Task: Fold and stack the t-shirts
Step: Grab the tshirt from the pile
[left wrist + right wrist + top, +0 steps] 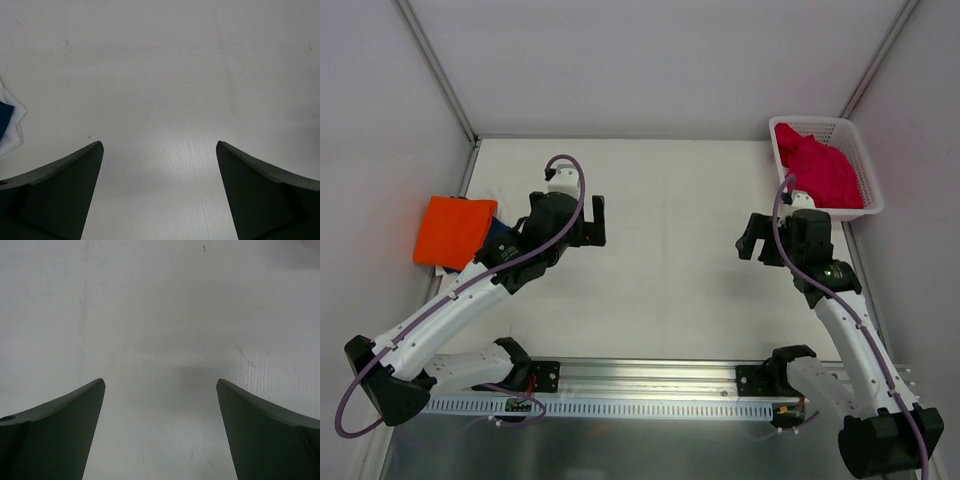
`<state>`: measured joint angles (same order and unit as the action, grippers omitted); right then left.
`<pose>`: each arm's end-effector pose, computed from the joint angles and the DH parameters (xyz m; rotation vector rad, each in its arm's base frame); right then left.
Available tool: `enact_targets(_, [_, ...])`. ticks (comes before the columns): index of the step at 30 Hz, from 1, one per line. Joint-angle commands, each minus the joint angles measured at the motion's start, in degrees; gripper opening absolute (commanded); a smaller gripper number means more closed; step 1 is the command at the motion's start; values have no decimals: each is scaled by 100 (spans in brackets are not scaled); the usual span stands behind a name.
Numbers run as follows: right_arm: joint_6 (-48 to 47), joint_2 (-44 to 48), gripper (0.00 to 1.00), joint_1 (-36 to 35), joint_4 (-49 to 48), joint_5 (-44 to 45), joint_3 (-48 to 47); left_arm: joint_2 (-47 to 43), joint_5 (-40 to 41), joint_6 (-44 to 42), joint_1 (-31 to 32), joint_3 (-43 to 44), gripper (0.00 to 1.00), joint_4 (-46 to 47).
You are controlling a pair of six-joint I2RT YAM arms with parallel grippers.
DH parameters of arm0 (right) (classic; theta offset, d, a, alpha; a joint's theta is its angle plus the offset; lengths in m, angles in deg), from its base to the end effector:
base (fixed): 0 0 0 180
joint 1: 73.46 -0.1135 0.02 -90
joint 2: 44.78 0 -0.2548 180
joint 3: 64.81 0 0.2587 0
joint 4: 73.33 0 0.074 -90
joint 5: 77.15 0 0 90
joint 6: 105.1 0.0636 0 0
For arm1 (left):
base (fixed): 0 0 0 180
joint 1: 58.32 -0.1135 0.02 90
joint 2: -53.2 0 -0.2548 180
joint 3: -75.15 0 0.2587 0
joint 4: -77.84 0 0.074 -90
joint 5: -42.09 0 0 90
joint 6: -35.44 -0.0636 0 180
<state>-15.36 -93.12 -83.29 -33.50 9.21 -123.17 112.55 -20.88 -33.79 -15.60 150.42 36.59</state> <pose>0.2207 0.0423 0.2805 -0.2225 2.0824 0.1675 0.2084 -0.1531 0.3478 0.0799 1.9686 -0.2506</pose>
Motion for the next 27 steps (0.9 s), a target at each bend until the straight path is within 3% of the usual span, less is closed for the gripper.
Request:
enact_targets(1, [-142, -140, 100, -151, -294, 127, -295, 15, 58, -144, 8, 1, 98, 147])
enact_targets(7, [-414, -570, 99, -485, -173, 943, -698, -187, 57, -56, 8, -175, 99, 199])
enact_targets(10, [-511, -1325, 99, -485, 205, 2056, -1304, -275, 22, -91, 8, -263, 99, 270])
enact_targets(11, [-537, -1597, 99, -485, 354, 2852, -1523, -284, 5, -91, 8, -271, 99, 279])
enact_targets(14, [-625, -2801, 100, -363, 917, 3675, -2578, -328, -205, -188, 8, -350, 99, 270])
enact_targets(18, [-582, -4259, 99, 146, 980, 3485, -3686, -486, -172, -144, 8, -605, 99, 296])
enact_targets(27, [-177, -6010, 100, 1571, 1277, 2887, -6181, -1039, -144, -214, 0, -1386, 99, 961])
